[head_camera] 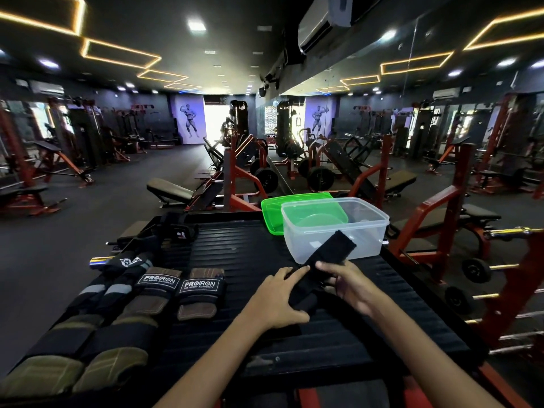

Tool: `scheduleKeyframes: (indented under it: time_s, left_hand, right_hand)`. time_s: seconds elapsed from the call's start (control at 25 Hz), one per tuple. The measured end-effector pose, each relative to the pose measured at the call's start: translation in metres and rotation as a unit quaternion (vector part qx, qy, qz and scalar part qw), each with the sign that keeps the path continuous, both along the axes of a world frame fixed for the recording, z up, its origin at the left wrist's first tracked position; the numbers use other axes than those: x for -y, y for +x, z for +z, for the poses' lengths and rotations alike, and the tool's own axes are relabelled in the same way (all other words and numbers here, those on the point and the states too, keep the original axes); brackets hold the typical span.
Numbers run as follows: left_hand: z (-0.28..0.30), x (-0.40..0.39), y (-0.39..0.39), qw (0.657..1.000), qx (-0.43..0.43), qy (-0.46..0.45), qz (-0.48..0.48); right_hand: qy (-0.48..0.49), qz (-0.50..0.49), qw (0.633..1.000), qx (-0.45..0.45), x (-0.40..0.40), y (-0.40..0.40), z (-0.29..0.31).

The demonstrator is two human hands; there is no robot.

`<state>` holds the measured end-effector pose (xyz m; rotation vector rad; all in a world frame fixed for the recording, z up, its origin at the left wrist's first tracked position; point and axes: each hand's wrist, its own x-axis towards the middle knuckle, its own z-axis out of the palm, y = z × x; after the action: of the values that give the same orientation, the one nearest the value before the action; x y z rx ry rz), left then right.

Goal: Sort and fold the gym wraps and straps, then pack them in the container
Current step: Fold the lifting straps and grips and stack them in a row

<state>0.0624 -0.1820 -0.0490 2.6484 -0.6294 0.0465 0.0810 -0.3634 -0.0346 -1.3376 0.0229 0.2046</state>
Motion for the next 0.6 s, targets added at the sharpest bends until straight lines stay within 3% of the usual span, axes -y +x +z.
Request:
scheduleKeyframes:
  time_s: [0.2,0.36,0.6]
  left_hand:
    - [-0.005,0.003,-0.001,0.999,0.03,-0.003,0.02]
    - [-0.008,0.006,-0.005,0.996,0.07,0.03,0.04]
    - [-0.009,0.002,-0.003,0.991,0.095,0.092,-0.014]
  right_hand:
    - [-0.093,-0.098,0.99,0.029,-0.003,-0.002,-0.013]
    - [-0.223,-0.196,0.95,0.097,-0.013,0.0,-0.021]
    - [-0.233,-0.212,0.939,0.136,-0.012,-0.006,-0.01]
